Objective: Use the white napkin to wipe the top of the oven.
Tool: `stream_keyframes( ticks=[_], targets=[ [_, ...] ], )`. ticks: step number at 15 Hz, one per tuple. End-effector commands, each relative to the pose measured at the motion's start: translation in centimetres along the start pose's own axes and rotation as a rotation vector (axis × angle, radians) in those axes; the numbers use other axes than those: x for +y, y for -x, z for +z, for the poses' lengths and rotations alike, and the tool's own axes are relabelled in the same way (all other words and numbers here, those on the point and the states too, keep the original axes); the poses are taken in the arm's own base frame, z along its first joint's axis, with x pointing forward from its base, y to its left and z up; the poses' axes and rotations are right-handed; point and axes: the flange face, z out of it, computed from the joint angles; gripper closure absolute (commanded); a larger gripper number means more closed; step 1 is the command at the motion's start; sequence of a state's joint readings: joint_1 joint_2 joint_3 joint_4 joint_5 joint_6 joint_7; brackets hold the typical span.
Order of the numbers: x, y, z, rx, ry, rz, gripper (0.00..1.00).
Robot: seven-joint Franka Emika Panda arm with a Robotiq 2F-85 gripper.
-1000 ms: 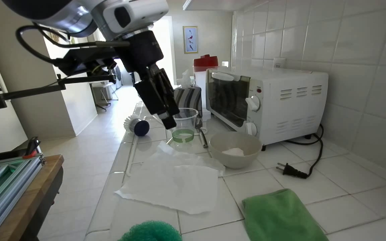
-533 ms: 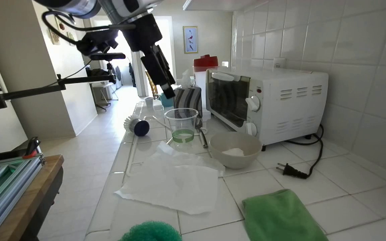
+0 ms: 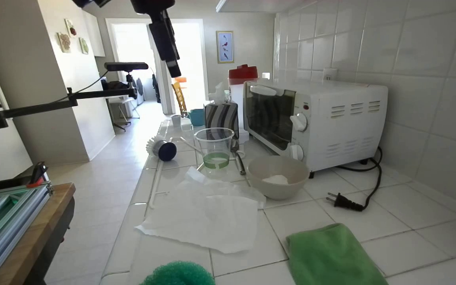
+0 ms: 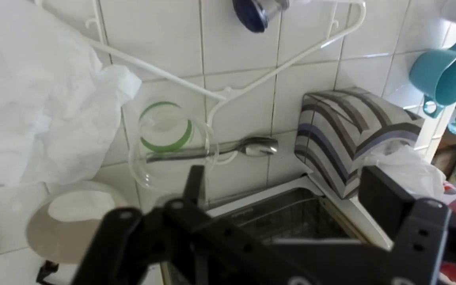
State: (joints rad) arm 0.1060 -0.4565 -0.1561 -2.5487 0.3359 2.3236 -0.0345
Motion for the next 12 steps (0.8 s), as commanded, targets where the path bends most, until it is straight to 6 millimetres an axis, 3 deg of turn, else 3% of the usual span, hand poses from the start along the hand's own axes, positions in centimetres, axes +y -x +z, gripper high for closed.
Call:
stream_keyframes(
  ticks=[1, 6, 12],
  targets=[
    [1.5, -0.1, -0.5, -0.138, 0.056, 0.043, 0.0],
    [3.0, -0.4, -0.5, -0.254, 0.207, 0.126, 0.0],
    [1.7, -1.7, -0.3, -0.298, 0.388, 0.142, 0.0]
  ],
)
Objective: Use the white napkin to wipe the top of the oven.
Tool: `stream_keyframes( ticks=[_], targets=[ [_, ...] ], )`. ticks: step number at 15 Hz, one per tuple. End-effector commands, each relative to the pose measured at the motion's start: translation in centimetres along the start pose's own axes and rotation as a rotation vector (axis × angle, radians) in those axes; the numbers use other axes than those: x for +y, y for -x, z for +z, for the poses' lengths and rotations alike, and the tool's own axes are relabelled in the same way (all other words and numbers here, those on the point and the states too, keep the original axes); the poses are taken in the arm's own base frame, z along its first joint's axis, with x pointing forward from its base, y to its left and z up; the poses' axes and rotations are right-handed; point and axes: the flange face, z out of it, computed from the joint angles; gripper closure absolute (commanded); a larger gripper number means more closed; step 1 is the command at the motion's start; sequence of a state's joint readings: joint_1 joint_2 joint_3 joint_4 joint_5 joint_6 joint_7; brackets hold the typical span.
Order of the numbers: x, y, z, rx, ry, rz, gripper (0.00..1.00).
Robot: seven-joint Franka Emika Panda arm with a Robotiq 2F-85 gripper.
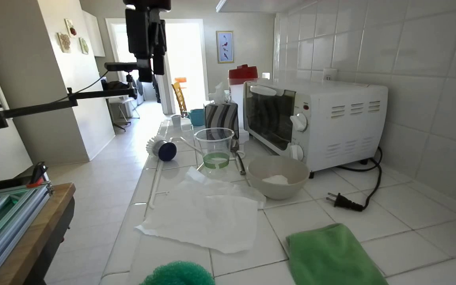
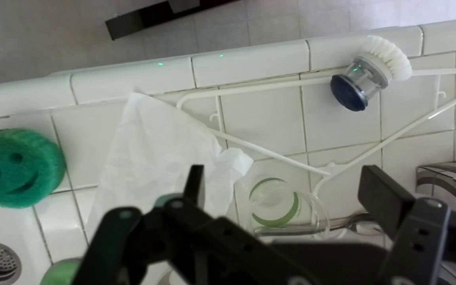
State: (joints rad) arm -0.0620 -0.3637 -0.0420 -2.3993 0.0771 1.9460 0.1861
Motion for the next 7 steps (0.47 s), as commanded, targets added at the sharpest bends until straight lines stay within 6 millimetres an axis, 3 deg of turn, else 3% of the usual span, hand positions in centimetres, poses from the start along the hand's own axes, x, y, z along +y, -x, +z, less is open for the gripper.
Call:
stream_keyframes(
  ticks=[1, 2, 7],
  targets=[
    [-0.88, -1.12, -0.51, -0.017, 0.127, 0.013, 0.0],
    [-0.62, -0.41, -0.22, -0.002, 0.063, -0.003, 0.0],
    [-0.76, -0.49, -0.08, -0.004, 0.072, -0.003, 0.0]
  ],
)
